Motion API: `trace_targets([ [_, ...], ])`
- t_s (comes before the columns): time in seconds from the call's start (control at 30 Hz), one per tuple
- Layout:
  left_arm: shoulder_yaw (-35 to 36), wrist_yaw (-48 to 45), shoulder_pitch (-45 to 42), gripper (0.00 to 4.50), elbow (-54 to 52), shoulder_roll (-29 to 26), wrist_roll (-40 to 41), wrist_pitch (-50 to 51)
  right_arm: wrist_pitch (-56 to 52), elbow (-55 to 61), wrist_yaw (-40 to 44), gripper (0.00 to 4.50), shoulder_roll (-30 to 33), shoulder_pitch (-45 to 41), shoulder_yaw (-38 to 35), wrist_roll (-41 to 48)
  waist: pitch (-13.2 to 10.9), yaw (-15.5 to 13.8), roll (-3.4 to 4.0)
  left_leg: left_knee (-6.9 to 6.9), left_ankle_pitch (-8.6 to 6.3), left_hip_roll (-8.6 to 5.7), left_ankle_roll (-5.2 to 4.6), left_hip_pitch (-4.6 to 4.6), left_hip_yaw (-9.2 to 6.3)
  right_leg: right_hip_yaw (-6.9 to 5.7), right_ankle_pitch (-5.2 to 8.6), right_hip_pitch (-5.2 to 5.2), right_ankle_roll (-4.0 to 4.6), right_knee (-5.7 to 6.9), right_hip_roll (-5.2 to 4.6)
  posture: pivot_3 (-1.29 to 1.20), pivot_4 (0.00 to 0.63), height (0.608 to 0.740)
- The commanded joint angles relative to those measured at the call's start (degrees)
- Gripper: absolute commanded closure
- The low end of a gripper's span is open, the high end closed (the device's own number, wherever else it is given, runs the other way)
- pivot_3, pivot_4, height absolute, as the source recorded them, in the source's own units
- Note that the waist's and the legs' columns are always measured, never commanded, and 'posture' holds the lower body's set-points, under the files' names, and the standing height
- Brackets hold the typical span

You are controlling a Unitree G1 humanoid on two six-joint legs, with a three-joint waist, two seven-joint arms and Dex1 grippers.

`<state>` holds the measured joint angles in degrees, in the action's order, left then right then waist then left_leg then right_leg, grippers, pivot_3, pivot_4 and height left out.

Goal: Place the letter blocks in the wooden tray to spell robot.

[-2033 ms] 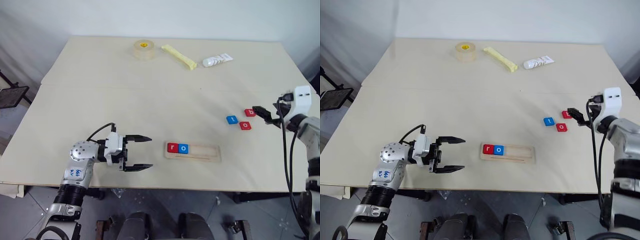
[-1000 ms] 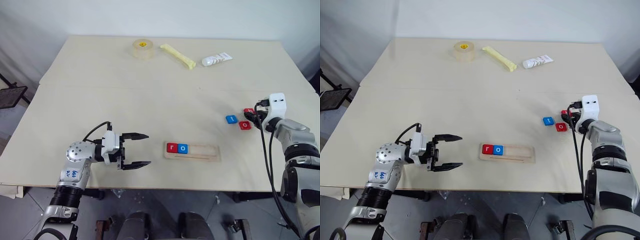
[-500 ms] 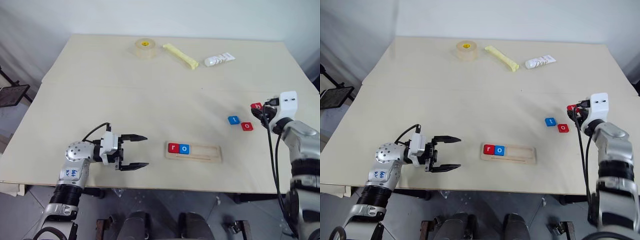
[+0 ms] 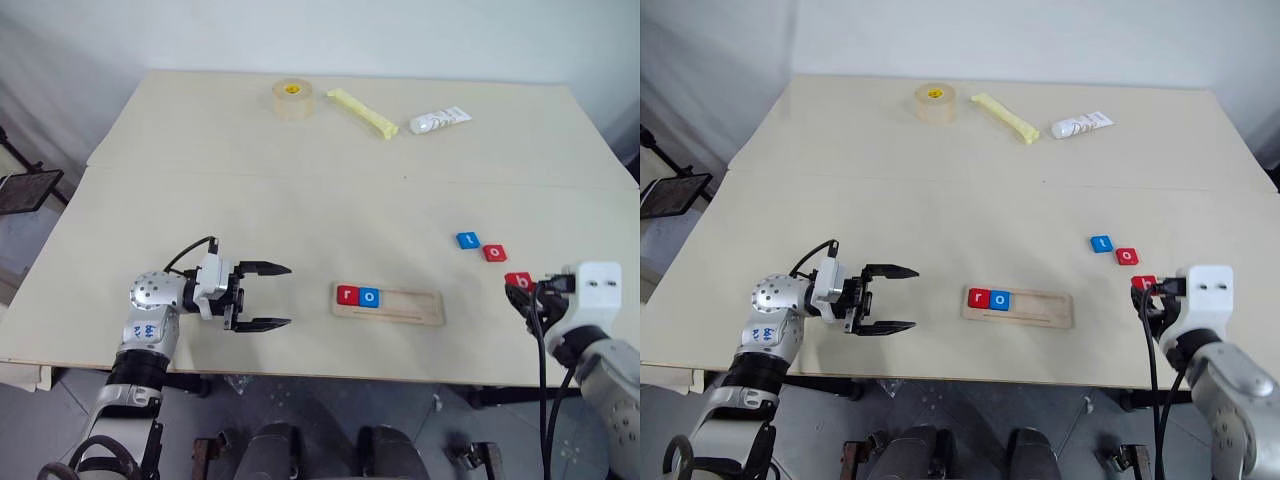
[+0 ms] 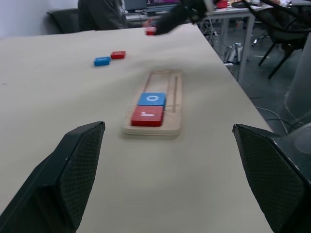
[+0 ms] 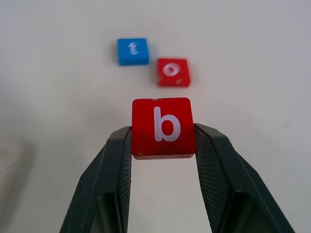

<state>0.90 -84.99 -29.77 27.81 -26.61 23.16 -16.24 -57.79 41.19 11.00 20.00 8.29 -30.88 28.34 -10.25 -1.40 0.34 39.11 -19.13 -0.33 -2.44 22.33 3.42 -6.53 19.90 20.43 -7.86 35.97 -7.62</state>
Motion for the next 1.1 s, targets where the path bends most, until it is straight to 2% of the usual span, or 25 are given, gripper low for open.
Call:
trace_targets([
  [0.03, -0.20, -0.35, -0.77, 0.00, -1.10, 0.79, 0.56, -0.19, 1.71, 2.02, -0.49, 3.03, -1.27, 2.23, 0.94, 0.24, 0.00, 0.13, 0.00, 0.00, -0.02, -0.06, -0.04, 0.01, 0.09, 0.08, 0.00, 0.02, 0.00, -0.02, -0.06, 0.00, 0.150, 0.740],
  [0.3, -0.09, -0.28, 0.14, 0.00, -2.88, 0.60, 0.77, 0.92, 7.65, -2.48, -0.87, 3.03, -2.95, 3.65, 2.42, -1.57, 0.01, 0.39, -0.01, 0.00, -0.01, 0.00, -0.07, -0.05, 0.26, 0.23, -0.01, 0.07, -0.02, -0.03, 0.01, 0.00, 0.150, 0.740],
  [0.57, -0.37, 0.91, 0.99, 0.00, -4.81, 1.16, 0.66, 1.68, 12.31, -11.05, 0.82, 3.03, -1.06, -1.70, 4.64, -2.81, 0.01, 0.53, -0.01, 0.00, -0.01, -0.02, -0.07, -0.06, 0.31, 0.29, -0.01, 0.07, -0.02, -0.04, -0.02, 0.00, 0.150, 0.740],
  [0.87, -0.33, 2.16, 2.00, 0.00, -6.98, 1.34, 0.88, 2.58, 11.87, -7.77, 2.43, 0.03, 1.27, -0.29, 2.40, -0.14, 0.01, 0.26, -0.01, -0.01, -0.01, -0.02, -0.08, -0.05, 0.25, 0.26, -0.01, 0.07, -0.02, -0.02, -0.03, 0.00, 0.150, 0.740],
  [0.97, -0.32, 2.30, 2.39, 0.00, -7.29, 1.29, 0.89, 2.55, 10.82, -5.10, 4.94, 0.03, 4.02, 1.23, 1.75, 1.86, 0.00, 0.27, -0.01, -0.01, -0.01, -0.02, -0.08, -0.05, 0.28, 0.28, -0.01, 0.08, -0.02, -0.03, -0.03, 0.00, 0.150, 0.740],
  [1.1, -0.36, 2.51, 2.73, 0.00, -7.52, 1.33, 0.88, 2.56, 11.96, -3.81, 14.69, 0.03, 13.18, 5.14, 1.27, 3.63, 0.00, 0.17, -0.01, 0.00, -0.02, -0.01, -0.08, -0.05, 0.28, 0.28, -0.01, 0.07, -0.02, -0.05, -0.02, 0.00, 0.150, 0.740],
])
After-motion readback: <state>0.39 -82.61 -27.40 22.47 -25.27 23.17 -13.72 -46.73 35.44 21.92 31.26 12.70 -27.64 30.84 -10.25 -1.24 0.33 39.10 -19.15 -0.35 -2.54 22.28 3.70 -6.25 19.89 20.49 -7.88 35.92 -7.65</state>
